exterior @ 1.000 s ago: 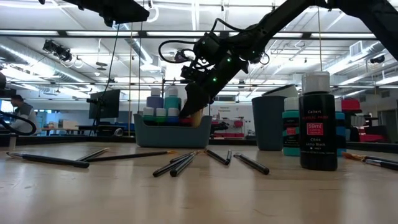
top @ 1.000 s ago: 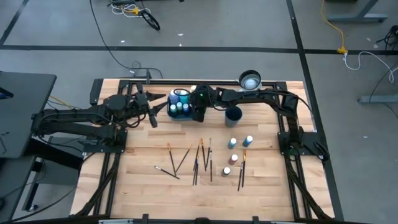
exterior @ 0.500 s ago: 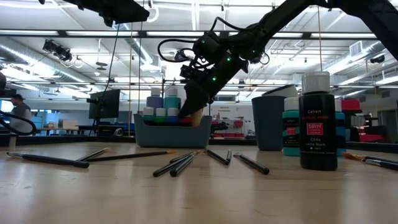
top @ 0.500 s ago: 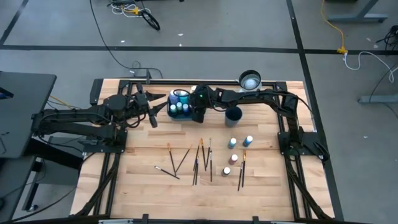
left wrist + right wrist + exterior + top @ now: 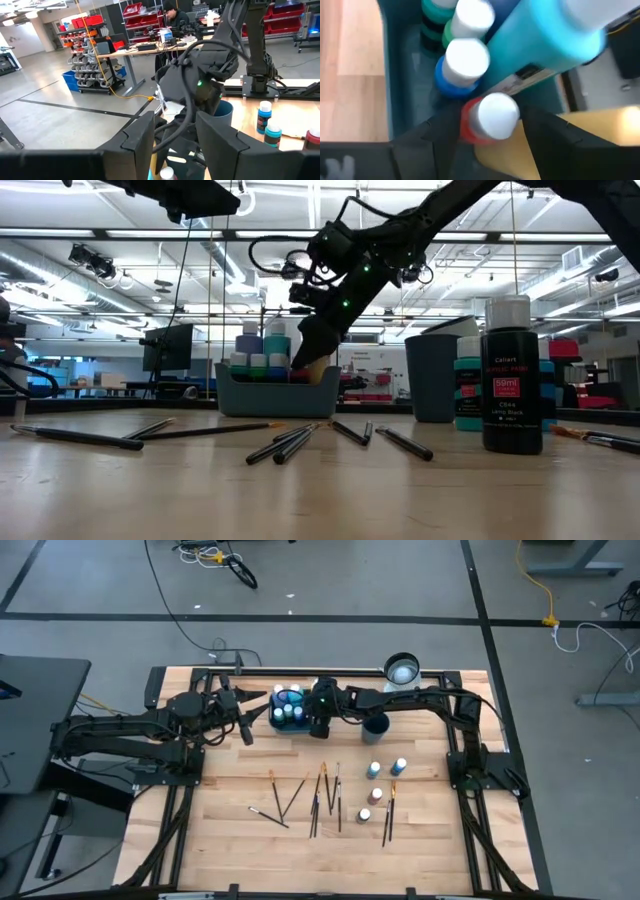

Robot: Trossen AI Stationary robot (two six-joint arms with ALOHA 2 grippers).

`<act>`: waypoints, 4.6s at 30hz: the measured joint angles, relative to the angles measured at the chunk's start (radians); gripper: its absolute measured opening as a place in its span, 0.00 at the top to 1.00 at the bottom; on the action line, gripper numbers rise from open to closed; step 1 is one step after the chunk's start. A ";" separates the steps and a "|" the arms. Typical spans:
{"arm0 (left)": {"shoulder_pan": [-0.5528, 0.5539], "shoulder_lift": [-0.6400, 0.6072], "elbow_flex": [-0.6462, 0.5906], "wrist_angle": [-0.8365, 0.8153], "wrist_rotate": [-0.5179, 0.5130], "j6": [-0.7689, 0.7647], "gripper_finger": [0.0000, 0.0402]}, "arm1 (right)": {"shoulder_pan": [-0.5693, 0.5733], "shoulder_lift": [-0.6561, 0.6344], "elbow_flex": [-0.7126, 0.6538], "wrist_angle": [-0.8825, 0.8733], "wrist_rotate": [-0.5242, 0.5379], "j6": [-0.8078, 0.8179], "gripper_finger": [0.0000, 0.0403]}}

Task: Pick & Place Paint Supplies
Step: Put the orange paint bottle into the blue bin, then put the light blue paint bottle into the blue bin, then put the blue paint bottle into the blue bin

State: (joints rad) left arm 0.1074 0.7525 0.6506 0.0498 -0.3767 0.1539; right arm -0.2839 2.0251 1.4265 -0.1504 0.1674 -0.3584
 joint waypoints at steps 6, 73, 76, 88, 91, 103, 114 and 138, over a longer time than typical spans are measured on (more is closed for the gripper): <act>0.000 0.000 0.000 0.000 0.000 0.000 0.62 | 0.037 -0.067 0.000 -0.051 0.103 -0.020 0.48; 0.000 0.000 0.000 -0.016 0.000 -0.109 0.62 | 0.391 -0.369 -0.139 -0.945 -0.161 0.743 0.45; 0.000 0.002 0.000 -0.015 0.000 -0.109 0.62 | 0.389 -0.370 -0.139 -1.055 -0.159 0.743 0.45; 0.000 0.003 0.000 -0.016 0.000 -0.109 0.62 | 0.389 -0.370 -0.139 -1.177 -0.102 0.691 0.45; 0.000 0.003 0.000 -0.016 0.000 -0.109 0.62 | 0.389 -0.370 -0.139 -1.180 -0.044 0.667 0.45; 0.000 0.002 0.000 -0.037 0.000 -0.109 0.62 | 0.376 -0.369 -0.206 -1.180 -0.055 0.655 0.45; 0.000 0.002 0.000 -0.041 0.000 -0.113 0.62 | 0.373 -0.367 -0.282 -1.148 -0.053 0.648 0.45; 0.000 0.002 0.000 -0.042 0.000 -0.089 0.62 | 0.389 -0.366 -0.088 -1.115 -0.080 0.632 0.72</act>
State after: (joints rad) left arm 0.1070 0.7547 0.6506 0.0078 -0.3763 0.0654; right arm 0.1053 1.6596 1.3381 -1.2649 0.0872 0.2732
